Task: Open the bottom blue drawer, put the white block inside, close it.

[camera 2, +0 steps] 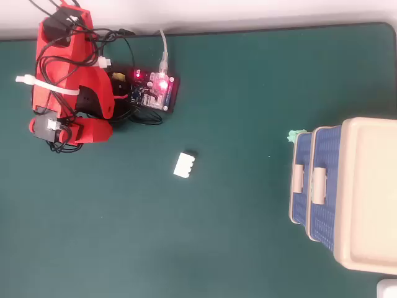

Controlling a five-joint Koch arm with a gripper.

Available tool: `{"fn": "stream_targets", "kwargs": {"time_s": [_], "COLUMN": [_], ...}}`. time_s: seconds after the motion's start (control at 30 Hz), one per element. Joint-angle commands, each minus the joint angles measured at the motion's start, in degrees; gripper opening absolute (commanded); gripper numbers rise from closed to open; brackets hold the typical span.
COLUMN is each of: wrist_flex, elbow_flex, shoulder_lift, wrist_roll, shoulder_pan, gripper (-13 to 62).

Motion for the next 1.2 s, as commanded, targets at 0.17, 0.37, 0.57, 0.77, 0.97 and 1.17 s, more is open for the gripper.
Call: {"fn": "stream_targets", "kwargs": {"time_s": [0.17,0.37,0.57,0.77,0.97,1.17], "wrist_flex": [10.63,10.63,10.63,12.13,11.16,-9.05], "elbow_flex": [0.88,0.88,-0.35,-13.10,-31.11,-48.52], "shoulder_lift": [2.64,2.64,2.64,2.64,1.76,-9.49], "wrist_roll": [0.70,0.62,0.88,3.34,30.23,76.20], "shoulder_pan": [0.53,0.53,0.44,0.18,-19.34,-54.93], "gripper": [34.3,34.2,34.0,33.7,33.8,33.9]}}
